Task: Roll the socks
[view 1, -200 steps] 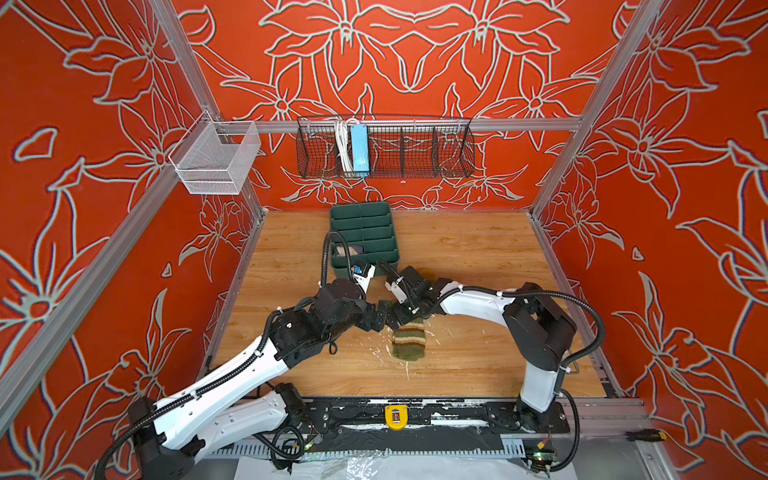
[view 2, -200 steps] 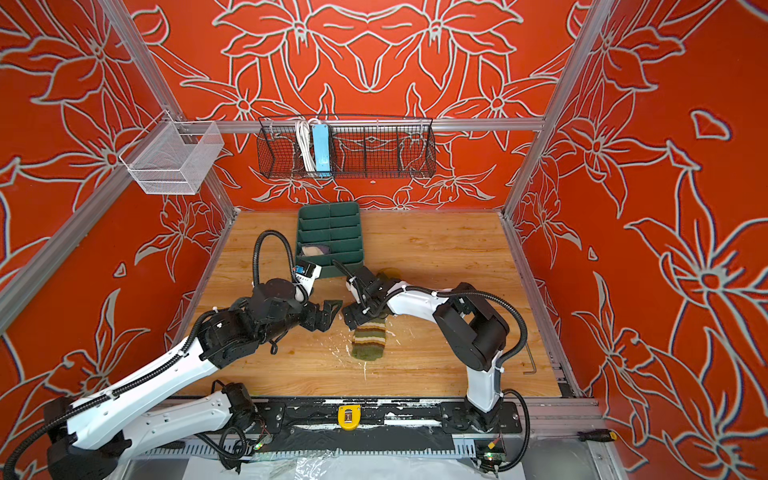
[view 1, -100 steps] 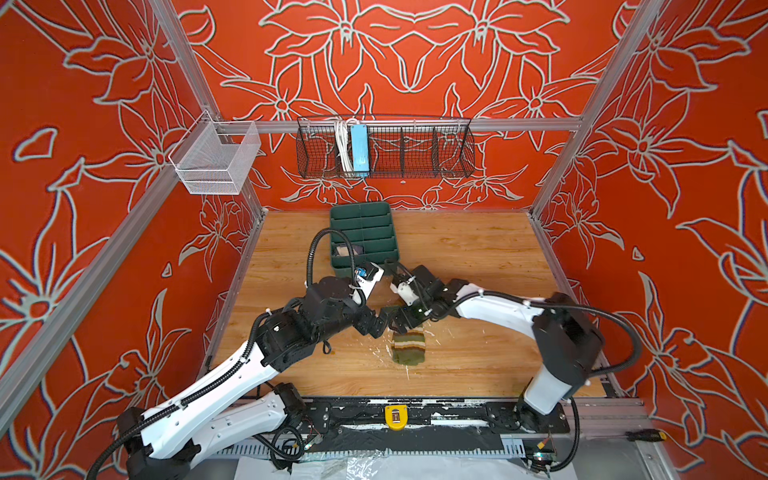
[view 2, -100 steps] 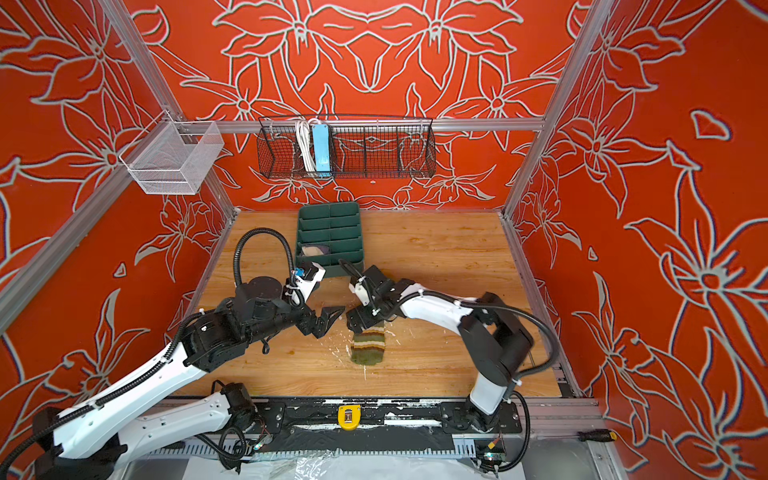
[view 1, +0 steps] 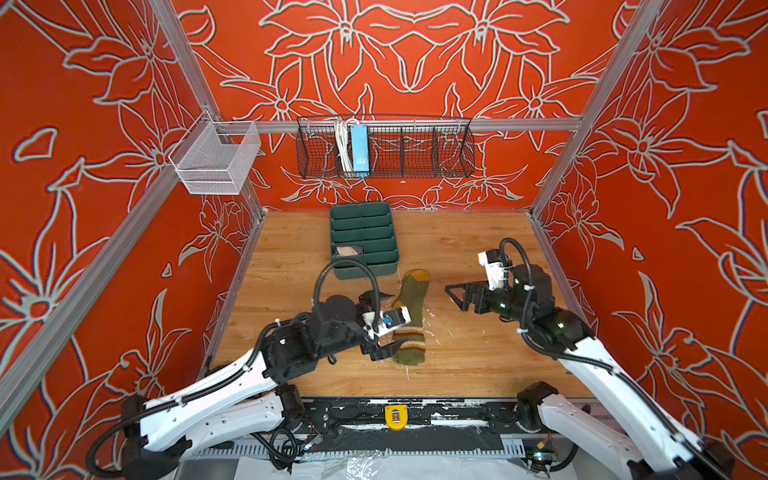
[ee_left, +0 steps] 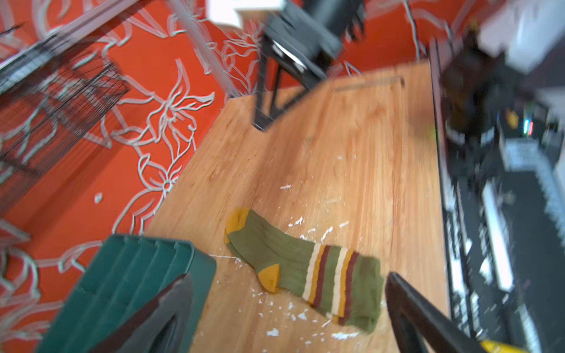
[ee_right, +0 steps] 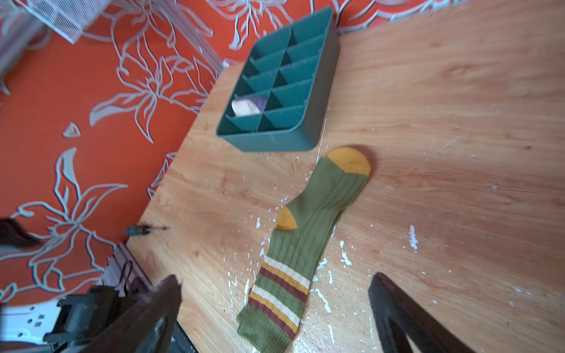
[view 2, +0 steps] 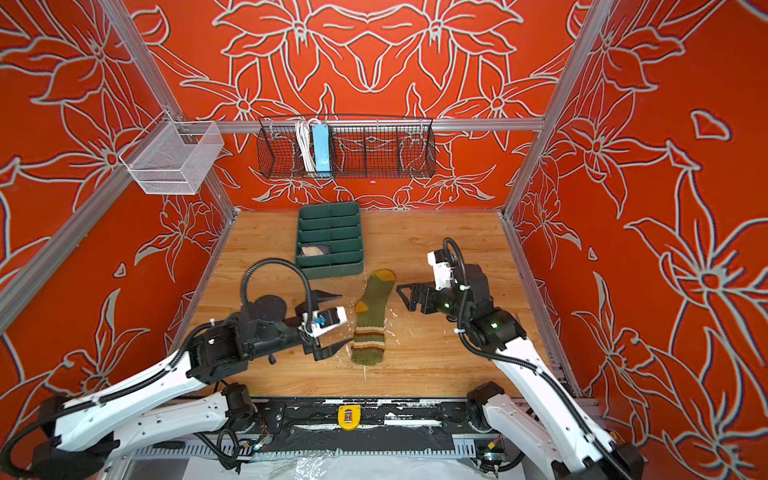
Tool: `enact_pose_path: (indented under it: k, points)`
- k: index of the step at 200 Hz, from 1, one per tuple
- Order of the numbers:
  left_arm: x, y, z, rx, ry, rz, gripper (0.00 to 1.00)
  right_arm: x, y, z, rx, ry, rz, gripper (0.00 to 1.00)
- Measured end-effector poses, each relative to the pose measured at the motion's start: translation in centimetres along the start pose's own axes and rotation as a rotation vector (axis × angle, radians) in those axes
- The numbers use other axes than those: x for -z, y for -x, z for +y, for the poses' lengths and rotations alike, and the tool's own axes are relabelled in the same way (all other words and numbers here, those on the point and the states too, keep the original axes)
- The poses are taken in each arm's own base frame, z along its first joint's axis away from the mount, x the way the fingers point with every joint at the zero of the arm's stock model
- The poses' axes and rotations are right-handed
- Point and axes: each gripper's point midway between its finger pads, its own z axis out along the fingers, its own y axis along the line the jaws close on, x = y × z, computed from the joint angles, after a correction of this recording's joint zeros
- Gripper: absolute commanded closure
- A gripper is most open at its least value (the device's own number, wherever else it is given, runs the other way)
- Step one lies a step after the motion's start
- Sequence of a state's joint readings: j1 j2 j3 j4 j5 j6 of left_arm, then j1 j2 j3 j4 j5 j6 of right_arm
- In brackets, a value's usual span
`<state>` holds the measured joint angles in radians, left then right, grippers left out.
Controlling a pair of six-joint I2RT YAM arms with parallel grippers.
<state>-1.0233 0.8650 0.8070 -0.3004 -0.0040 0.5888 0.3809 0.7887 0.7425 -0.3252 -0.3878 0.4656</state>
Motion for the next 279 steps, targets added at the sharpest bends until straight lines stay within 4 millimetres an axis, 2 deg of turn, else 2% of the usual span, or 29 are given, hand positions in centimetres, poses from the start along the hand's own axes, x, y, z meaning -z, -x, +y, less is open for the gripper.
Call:
enact_pose_path:
  k: [30,56,80,94,102,125,162,219,279]
  points:
    - [-2.0,-3.9,-4.6,-0.16,-0.099,0.104,0.03,1.0,-0.6,-1.4,-0.004,-0.061,-0.044,0.02]
    - [-2.2,-6.5,-7.5,-0.291,-0.167,0.144,0.03,1.4,-1.9,-3.4,0.014,-0.15,-0.039,0.02]
    - [-2.1,-8.5,-10.3,-0.432,-0.244,0.17,0.02,1.7,-2.4,-4.3,0.022,-0.19,-0.027,0.02]
    - [-2.1,-9.7,-11.1,-0.487,-0.27,0.196,0.02,1.6,-2.6,-4.6,0.019,-0.208,-0.017,0.02]
    - [-2.2,-10.4,-11.2,-0.514,-0.272,0.212,0.0,1.4,-2.8,-4.9,0.014,-0.218,-0.007,0.02]
    - [-3.1,-12.5,-11.7,-0.577,-0.27,0.261,0.13,0.6,-3.5,-5.7,0.0,-0.241,0.028,0.02]
    - [-5.5,-15.8,-12.3,-0.659,-0.273,0.367,0.27,-0.7,-4.9,-6.8,-0.036,-0.268,0.094,0.02]
    - [-9.0,-15.5,-10.6,-0.619,-0.158,0.403,0.41,-1.2,-4.8,-5.8,-0.063,-0.204,0.09,0.02]
    - [-10.8,-16.2,-10.0,-0.592,-0.12,0.432,0.59,-0.5,-4.5,-5.0,-0.06,-0.169,0.065,0.02]
